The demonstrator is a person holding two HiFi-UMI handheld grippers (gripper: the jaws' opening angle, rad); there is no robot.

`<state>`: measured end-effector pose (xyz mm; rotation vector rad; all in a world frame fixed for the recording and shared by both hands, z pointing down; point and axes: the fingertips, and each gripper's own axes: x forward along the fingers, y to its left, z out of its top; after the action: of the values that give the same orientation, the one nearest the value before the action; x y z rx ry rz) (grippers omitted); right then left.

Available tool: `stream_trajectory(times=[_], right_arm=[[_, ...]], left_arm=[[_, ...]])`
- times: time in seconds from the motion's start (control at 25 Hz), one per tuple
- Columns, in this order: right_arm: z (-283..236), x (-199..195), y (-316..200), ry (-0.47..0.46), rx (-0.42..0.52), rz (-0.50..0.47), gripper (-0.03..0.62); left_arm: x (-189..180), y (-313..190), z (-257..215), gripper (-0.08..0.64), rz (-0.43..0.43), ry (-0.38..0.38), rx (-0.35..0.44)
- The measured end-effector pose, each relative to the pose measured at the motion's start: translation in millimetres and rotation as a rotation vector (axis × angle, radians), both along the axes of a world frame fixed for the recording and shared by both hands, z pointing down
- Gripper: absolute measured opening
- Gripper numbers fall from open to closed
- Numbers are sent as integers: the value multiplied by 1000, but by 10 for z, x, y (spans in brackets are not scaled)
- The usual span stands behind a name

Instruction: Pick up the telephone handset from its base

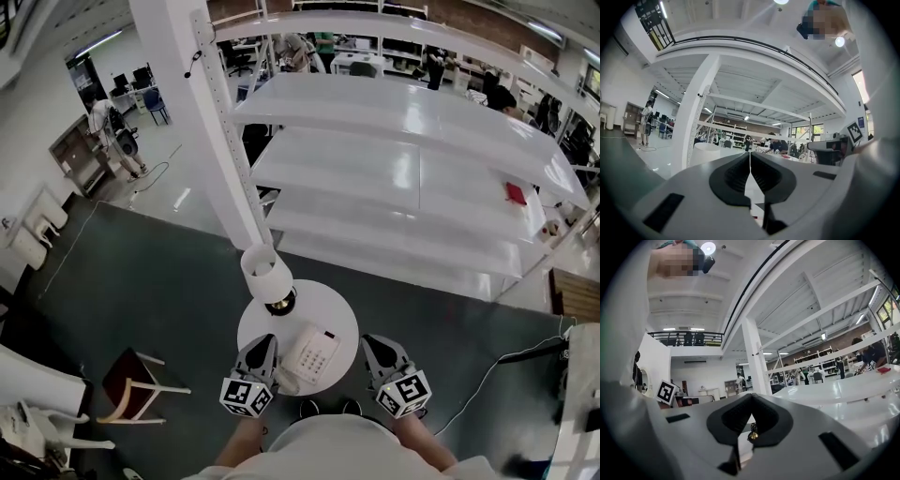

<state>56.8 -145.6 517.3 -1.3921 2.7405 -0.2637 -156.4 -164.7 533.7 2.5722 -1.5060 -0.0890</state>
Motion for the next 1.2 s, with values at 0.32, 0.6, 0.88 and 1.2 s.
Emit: stream_trajectory(times=[0.32,0.6,0.88,1.2], right_arm=[[-2,59,-65,8,0,-15,9],[45,20,-105,-3,-6,-10,9],[51,-8,-153,-5,-4,-14,9],[62,-12,-201,-9,-10,8,9]], left_arm=[[45,-43,43,21,1,-19,-12],[-2,-52,137,21,-4,-17,-30],[79,-105,313,21,25,-23,-52],[157,-196,564,21,60,-51,-98]])
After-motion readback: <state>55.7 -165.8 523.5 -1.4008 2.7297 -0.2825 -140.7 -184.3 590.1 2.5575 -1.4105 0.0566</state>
